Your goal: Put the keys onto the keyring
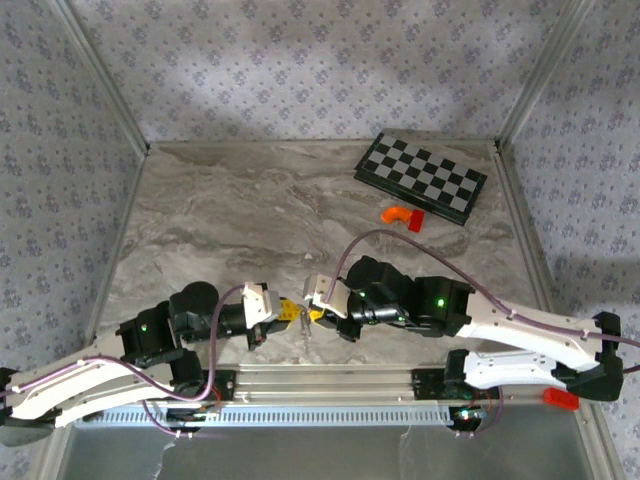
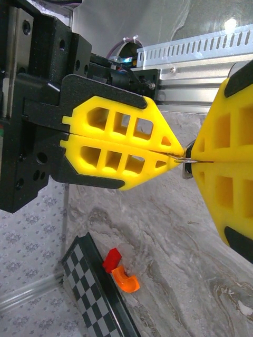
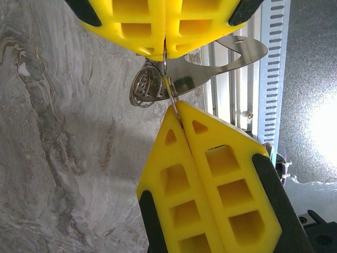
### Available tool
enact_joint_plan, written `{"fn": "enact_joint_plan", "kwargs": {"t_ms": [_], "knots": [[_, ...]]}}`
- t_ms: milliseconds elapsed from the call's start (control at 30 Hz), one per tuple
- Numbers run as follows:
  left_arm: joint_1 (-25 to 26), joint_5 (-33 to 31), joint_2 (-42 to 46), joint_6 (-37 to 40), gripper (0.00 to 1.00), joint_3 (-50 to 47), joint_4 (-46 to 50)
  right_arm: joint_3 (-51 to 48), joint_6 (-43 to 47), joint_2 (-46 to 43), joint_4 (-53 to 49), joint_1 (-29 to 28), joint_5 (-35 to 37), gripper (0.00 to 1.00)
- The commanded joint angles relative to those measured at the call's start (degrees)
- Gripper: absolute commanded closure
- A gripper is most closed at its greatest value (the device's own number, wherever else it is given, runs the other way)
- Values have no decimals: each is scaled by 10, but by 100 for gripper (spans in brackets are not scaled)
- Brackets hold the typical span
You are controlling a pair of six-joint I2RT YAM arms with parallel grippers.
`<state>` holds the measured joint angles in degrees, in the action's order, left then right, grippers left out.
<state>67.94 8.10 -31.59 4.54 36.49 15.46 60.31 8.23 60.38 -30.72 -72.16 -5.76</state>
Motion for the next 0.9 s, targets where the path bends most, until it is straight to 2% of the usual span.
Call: {"fn": "enact_joint_plan", "kwargs": {"t_ms": [0,867], "knots": [[3,-7,2,7,100,15,-5,19,8,-2,16,-3,5,100],[3,-23,9,8,100,13,-4,9,4,-7,6,-6,8,100]]}}
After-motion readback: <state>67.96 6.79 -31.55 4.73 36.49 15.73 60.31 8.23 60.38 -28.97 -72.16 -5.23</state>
